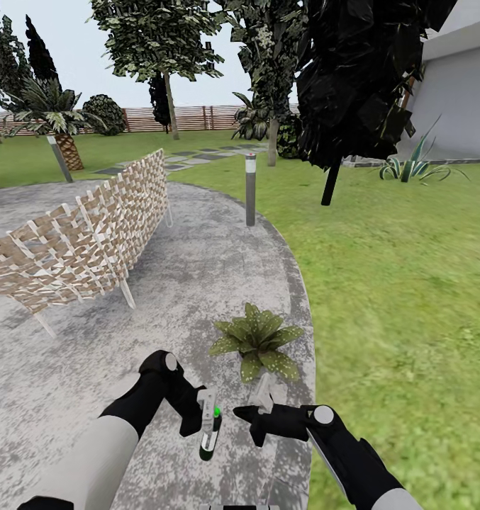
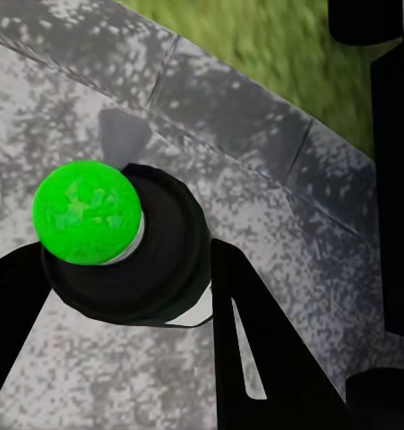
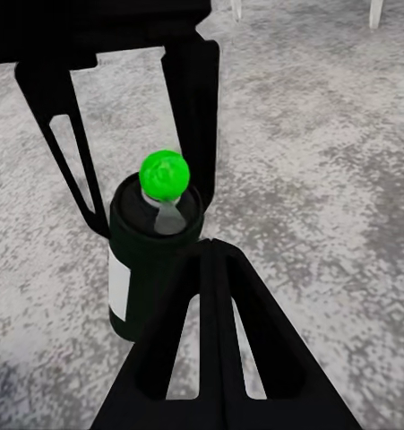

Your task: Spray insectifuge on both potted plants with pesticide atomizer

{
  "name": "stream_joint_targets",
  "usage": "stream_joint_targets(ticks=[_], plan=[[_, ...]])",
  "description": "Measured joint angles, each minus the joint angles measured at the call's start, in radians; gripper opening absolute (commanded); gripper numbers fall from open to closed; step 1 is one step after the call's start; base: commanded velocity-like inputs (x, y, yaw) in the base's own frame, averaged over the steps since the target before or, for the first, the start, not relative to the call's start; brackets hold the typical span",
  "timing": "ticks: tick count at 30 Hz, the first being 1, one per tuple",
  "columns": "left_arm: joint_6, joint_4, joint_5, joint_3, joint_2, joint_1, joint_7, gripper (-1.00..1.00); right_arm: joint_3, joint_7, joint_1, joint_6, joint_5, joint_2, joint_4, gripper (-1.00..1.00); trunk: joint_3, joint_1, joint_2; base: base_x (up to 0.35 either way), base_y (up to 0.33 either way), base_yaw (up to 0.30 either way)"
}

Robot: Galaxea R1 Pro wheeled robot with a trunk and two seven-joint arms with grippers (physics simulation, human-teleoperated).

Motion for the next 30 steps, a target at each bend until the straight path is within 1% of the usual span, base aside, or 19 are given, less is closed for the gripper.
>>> stream_joint_targets(ticks=[4,6,10,17,19,21,25,30], plan=[[0.001,-0.001,0.002,0.001,-0.002,0.000,0.002,-1.00,-0.001,0.000,0.000,0.000,0.000,-0.001,0.000,-1.00,0.000,0.000,0.000,0.000,0.000,0.000],[0.001,-0.002,0.004,0.002,-0.007,0.000,0.006,-1.00,-0.001,0.000,0.000,0.000,0.000,-0.001,0.000,-1.00,0.000,0.000,0.000,0.000,0.000,0.000],[0.001,-0.001,0.020,0.002,-0.013,0.000,0.009,-1.00,-0.001,0.000,0.000,0.000,0.000,-0.001,0.000,-1.00,0.000,0.000,0.000,0.000,0.000,0.000],[0.001,-0.002,0.043,0.002,-0.014,0.000,0.011,-1.00,-0.001,-0.001,0.000,0.000,0.000,-0.001,-0.001,-1.00,0.000,0.000,0.000,0.000,0.000,0.000],[0.001,-0.002,0.065,0.002,-0.014,0.000,0.011,-1.00,-0.001,-0.001,0.000,0.000,0.000,-0.001,-0.001,-1.00,0.000,0.000,0.000,0.000,0.000,0.000],[0.001,-0.002,0.076,0.001,-0.015,0.000,0.011,-1.00,-0.001,-0.001,0.000,0.000,0.000,-0.002,-0.001,-1.00,0.000,0.000,0.000,0.000,0.000,0.000],[0.001,-0.002,0.081,0.002,-0.016,0.000,0.011,-1.00,-0.001,-0.001,-0.001,0.000,0.000,-0.001,-0.001,-1.00,0.000,0.000,0.000,0.000,0.000,0.000],[0.001,-0.001,0.081,0.003,-0.028,0.000,0.011,-1.00,-0.001,-0.001,0.000,0.000,0.000,-0.001,-0.001,-1.00,0.000,0.000,0.000,0.000,0.000,0.000]])
